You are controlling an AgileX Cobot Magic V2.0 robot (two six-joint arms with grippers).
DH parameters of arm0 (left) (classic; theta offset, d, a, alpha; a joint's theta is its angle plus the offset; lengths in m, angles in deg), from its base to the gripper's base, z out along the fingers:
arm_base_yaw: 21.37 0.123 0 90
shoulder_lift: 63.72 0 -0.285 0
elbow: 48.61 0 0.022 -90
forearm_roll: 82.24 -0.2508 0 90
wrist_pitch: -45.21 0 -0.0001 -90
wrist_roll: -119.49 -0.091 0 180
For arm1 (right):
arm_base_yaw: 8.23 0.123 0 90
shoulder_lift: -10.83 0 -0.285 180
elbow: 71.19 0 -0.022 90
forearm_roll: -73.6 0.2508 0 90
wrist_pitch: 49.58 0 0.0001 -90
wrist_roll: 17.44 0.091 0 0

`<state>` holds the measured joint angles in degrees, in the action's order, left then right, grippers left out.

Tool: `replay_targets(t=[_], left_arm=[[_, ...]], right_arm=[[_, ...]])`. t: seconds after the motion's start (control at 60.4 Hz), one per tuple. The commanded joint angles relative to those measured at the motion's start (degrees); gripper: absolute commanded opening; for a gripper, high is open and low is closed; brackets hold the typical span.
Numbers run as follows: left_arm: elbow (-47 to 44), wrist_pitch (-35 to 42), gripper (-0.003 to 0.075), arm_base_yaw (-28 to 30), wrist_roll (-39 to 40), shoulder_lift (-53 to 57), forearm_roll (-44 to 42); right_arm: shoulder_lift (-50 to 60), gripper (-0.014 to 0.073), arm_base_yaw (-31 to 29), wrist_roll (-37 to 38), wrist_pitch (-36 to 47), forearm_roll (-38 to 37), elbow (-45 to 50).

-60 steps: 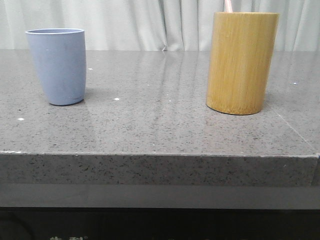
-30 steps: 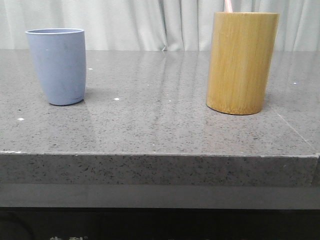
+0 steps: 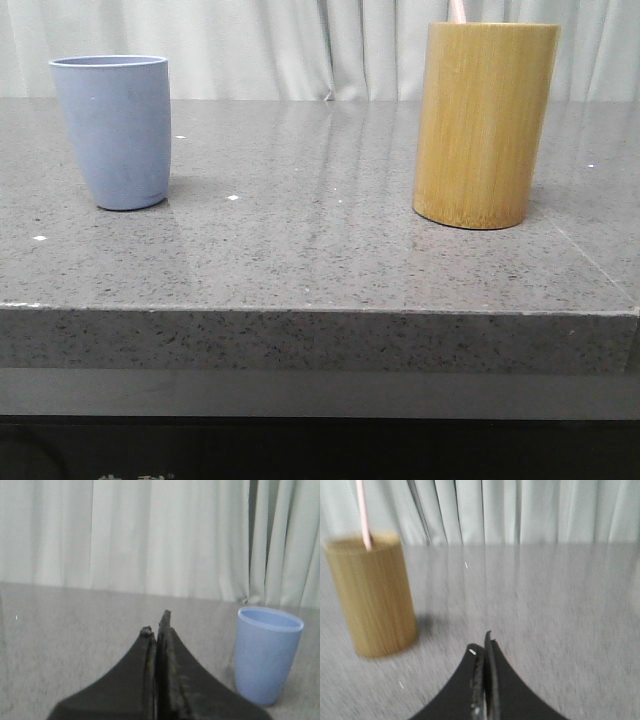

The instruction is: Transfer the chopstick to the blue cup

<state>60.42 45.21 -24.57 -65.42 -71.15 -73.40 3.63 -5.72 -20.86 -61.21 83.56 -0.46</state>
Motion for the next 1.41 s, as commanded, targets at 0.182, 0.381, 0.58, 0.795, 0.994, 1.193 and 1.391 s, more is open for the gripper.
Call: replay_targets(t=[0.182, 0.381, 0.58, 0.795, 0.994, 1.193, 1.391], left_arm=[[23.14, -11.69, -0.0019, 0.08, 0.53, -11.86, -1.02], [27.98, -13.31, -0.0019, 0.08, 0.53, -26.50, -1.02], [27.97, -12.87, -0.0003, 0.08, 0.53, -30.60, -0.91], [27.97, -12.27, 0.0489, 0.08, 0.53, -30.60, -0.91], [27.97, -12.26, 0.0676, 0.08, 0.53, -30.69, 0.06], [31.58, -15.08, 0.0662, -1.63, -2.50, -34.56, 0.19], [44.19, -22.52, 0.0662, -8.47, -6.84, -47.19, 0.19]], right_arm=[[-11.53, -0.0076, -0.42, -0.28, -6.45, 1.84, -19.50], [-24.53, -0.0077, -0.34, -0.28, -7.04, 2.50, -28.66], [-27.81, -0.0053, -0.34, -0.28, -7.52, 2.54, -29.65], [-27.76, 0.0370, -0.34, -0.28, -8.26, 2.54, -29.65], [-27.76, 0.0641, -0.34, -0.28, -8.31, 2.54, -29.65], [-27.76, 0.0633, -0.34, -0.28, -8.64, 2.54, -29.65], [-27.76, 0.0633, -0.34, -0.28, -8.69, 2.54, -29.65]])
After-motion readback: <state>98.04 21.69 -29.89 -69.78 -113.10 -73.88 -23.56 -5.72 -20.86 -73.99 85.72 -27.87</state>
